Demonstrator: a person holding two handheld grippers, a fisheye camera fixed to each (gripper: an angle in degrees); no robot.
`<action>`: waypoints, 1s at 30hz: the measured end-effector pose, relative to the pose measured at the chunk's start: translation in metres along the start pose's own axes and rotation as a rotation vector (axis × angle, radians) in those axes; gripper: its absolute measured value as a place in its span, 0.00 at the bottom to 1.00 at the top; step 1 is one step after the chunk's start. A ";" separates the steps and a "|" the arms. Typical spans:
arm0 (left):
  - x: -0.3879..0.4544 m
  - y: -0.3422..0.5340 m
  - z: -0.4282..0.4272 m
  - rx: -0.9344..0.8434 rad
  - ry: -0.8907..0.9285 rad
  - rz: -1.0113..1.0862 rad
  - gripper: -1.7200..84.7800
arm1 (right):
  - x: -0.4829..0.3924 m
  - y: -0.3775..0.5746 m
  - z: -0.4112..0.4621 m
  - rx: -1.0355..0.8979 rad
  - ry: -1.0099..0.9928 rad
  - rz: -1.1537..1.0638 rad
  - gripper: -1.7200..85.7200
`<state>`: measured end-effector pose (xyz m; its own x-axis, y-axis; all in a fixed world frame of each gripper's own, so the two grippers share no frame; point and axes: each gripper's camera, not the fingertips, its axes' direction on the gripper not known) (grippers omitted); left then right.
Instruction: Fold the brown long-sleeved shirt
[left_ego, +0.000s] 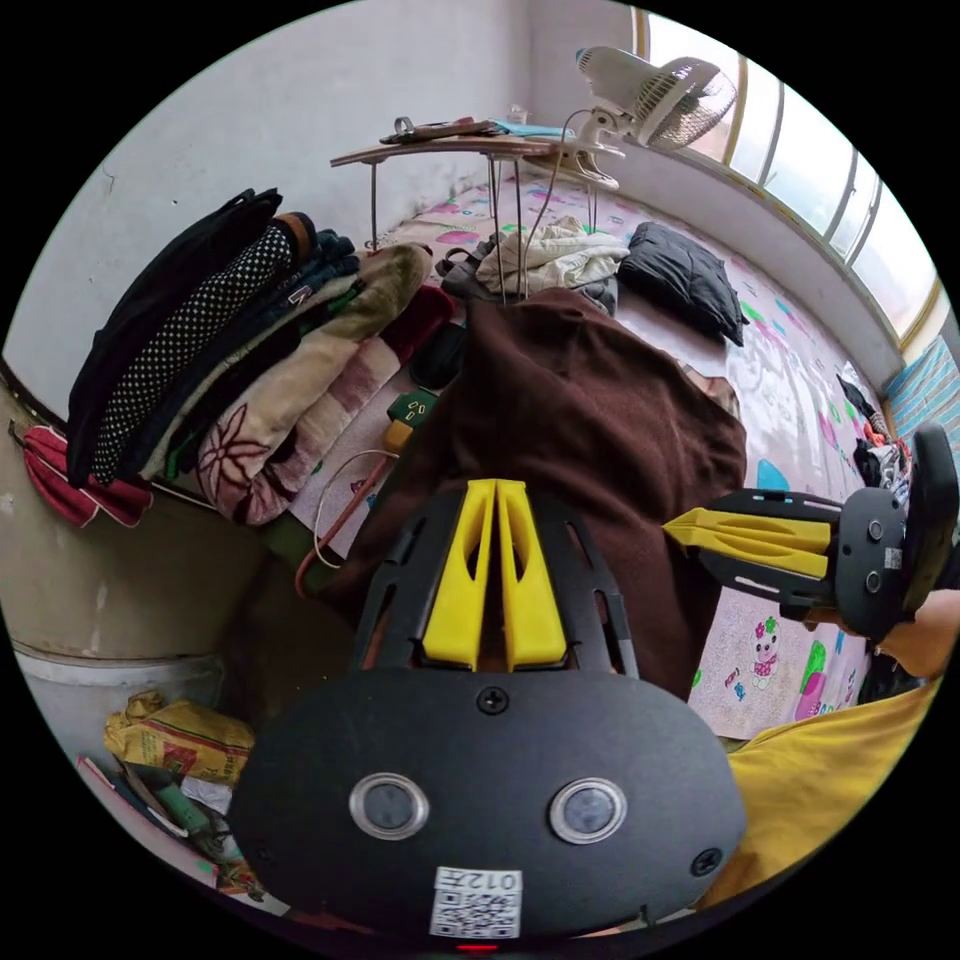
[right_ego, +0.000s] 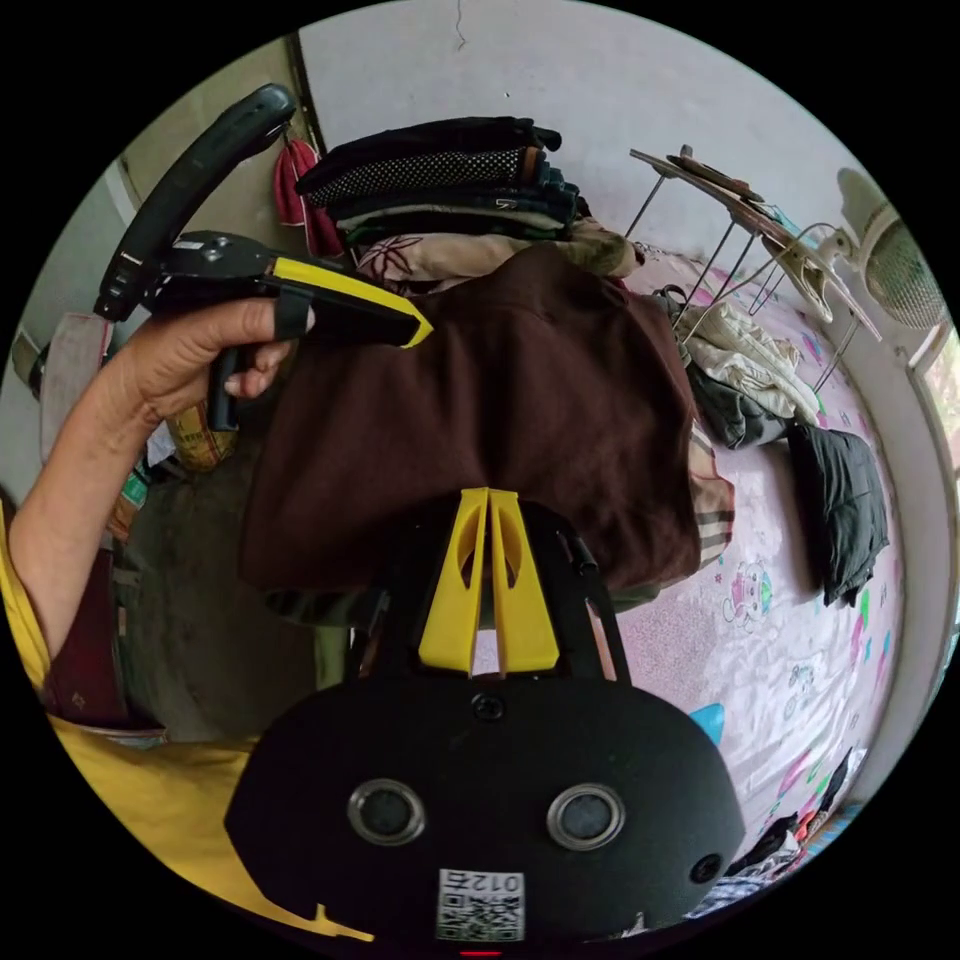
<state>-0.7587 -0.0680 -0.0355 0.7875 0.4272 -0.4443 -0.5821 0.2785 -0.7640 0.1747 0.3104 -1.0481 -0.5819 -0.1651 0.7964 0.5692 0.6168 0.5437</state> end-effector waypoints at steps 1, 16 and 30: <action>0.004 0.000 0.004 0.001 -0.002 0.006 0.02 | 0.002 0.004 -0.005 0.007 -0.010 0.006 0.02; 0.097 0.035 0.103 -0.010 -0.084 -0.082 0.02 | -0.005 0.058 -0.090 0.075 -0.087 0.073 0.02; 0.357 0.011 0.178 0.217 0.490 0.110 0.02 | 0.075 0.260 -0.261 0.344 -0.222 0.472 0.02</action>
<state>-0.5199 0.2411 -0.1194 0.6916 0.0271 -0.7218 -0.6539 0.4481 -0.6096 0.4308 0.2576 -0.7777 -0.4410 0.3269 0.8358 0.5959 0.8031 0.0003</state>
